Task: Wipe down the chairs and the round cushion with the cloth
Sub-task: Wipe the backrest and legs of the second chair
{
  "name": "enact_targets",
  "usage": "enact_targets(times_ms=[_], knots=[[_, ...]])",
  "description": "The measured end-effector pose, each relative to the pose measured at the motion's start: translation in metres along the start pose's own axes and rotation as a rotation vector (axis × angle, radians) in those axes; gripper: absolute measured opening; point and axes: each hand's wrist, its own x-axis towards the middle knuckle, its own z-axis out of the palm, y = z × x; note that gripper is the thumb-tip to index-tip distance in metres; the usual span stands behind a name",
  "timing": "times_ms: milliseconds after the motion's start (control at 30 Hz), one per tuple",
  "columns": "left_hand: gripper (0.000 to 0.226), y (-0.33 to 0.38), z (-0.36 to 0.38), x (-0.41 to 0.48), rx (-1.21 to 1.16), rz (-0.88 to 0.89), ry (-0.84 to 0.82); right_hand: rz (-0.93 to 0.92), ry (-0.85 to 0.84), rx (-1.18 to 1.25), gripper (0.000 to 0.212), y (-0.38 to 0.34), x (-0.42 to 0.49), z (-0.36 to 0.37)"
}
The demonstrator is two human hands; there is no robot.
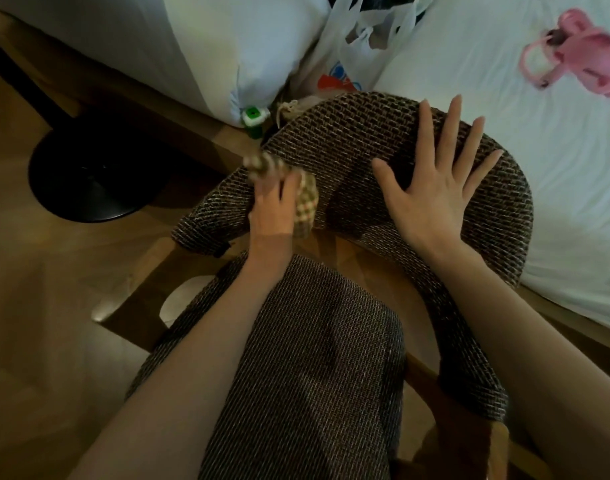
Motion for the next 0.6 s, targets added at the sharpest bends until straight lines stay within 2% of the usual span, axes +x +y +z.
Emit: enact_targets(times_ms=[100,133,233,300,367,400,500,533,600], knots=[[0.069,-0.027,0.014,-0.048,0.131,-0.070,-0.302,-0.012,0.014,-0.025,0.078,0.001,-0.001,0.003],[0.074,-0.030,0.018,-0.057,0.123,-0.127,-0.337,-0.019,0.018,-0.032,0.079,0.001,-0.001,0.003],[0.067,-0.016,0.008,-0.050,-0.090,-0.166,-0.227,-0.026,0.031,-0.044,0.079,0.002,0.000,0.005],[0.053,-0.005,-0.011,-0.025,-0.259,-0.136,0.005,-0.017,0.036,-0.050,0.079,0.001,0.000,0.006],[0.045,-0.006,-0.029,0.002,-0.245,-0.087,0.225,-0.007,0.038,-0.061,0.080,-0.001,0.000,0.006],[0.041,-0.013,-0.038,0.013,-0.157,-0.070,0.259,-0.003,0.039,-0.065,0.080,-0.002,0.000,0.006],[0.025,-0.044,-0.045,0.018,-0.049,-0.109,0.077,-0.003,0.040,-0.060,0.081,-0.002,0.000,0.006],[0.019,-0.052,-0.049,0.012,0.025,-0.073,0.091,-0.003,0.042,-0.059,0.081,-0.002,0.000,0.007],[0.021,-0.065,-0.054,-0.005,0.044,-0.049,0.051,0.000,0.046,-0.063,0.082,-0.002,-0.001,0.008]])
